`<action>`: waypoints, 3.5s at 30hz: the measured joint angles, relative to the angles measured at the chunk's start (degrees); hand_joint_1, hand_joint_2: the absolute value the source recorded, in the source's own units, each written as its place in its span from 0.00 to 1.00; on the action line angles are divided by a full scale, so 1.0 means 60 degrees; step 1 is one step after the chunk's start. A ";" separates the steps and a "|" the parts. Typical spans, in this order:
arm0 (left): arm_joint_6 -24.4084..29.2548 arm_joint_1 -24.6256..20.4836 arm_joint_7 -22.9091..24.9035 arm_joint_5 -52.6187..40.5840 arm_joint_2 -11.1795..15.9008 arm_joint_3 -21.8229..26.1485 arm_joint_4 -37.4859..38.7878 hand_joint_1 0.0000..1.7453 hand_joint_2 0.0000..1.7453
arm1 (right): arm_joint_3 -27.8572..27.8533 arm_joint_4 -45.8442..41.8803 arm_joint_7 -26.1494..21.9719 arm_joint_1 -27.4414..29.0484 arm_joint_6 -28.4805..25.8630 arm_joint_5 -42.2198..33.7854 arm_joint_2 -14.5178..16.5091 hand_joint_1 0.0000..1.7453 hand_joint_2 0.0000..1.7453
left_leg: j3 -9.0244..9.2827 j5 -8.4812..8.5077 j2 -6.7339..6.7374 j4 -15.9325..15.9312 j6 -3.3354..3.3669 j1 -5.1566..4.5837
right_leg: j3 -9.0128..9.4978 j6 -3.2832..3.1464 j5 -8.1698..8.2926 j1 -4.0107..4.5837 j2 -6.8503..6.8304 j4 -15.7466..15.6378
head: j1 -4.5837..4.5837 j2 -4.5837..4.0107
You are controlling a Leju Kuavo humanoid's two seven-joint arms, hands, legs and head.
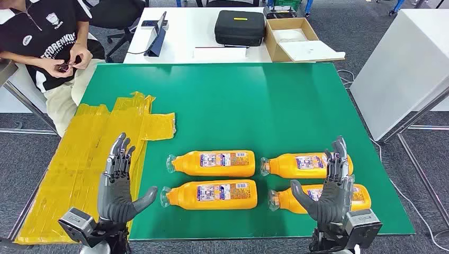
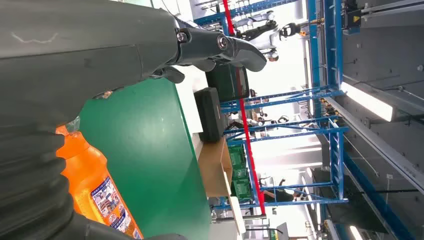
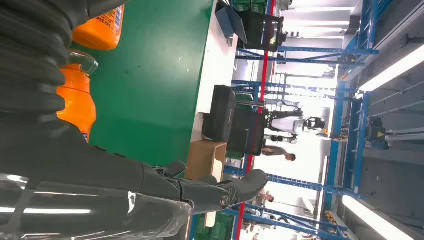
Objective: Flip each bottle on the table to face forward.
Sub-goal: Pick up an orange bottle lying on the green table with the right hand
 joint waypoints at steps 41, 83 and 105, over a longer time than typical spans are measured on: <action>0.2174 0.0817 0.0474 -0.1075 -0.0790 -0.0984 0.1360 0.00 1.00 | 0.2273 -0.0258 0.4125 0.1286 -0.3742 0.8032 -0.0610 0.00 1.00 | -0.0008 -0.0023 -0.0001 -0.0001 -0.0003 -0.0004 | -0.0011 -0.0001 -0.0014 -0.0001 -0.0001 -0.0003 | 0.0000 0.0000; 0.1489 -0.0238 0.0484 -0.0271 -0.1005 -0.0354 0.3113 0.00 1.00 | 0.0613 0.0492 0.6198 0.0877 -0.0334 1.0414 -0.4135 0.00 1.00 | -0.0004 -0.0027 -0.0001 0.0002 0.0008 -0.0012 | -0.0005 0.0002 -0.0011 -0.0003 -0.0001 -0.0003 | -0.0002 0.0002; 0.1336 -0.0403 0.0495 -0.0349 -0.1009 0.0016 0.3561 0.00 1.00 | 0.0304 0.1845 0.5599 0.0432 -0.0286 0.9704 -0.4219 0.00 1.00 | -0.0004 -0.0027 0.0000 0.0003 0.0009 -0.0013 | -0.0004 0.0002 -0.0011 -0.0003 -0.0001 -0.0003 | -0.0002 0.0000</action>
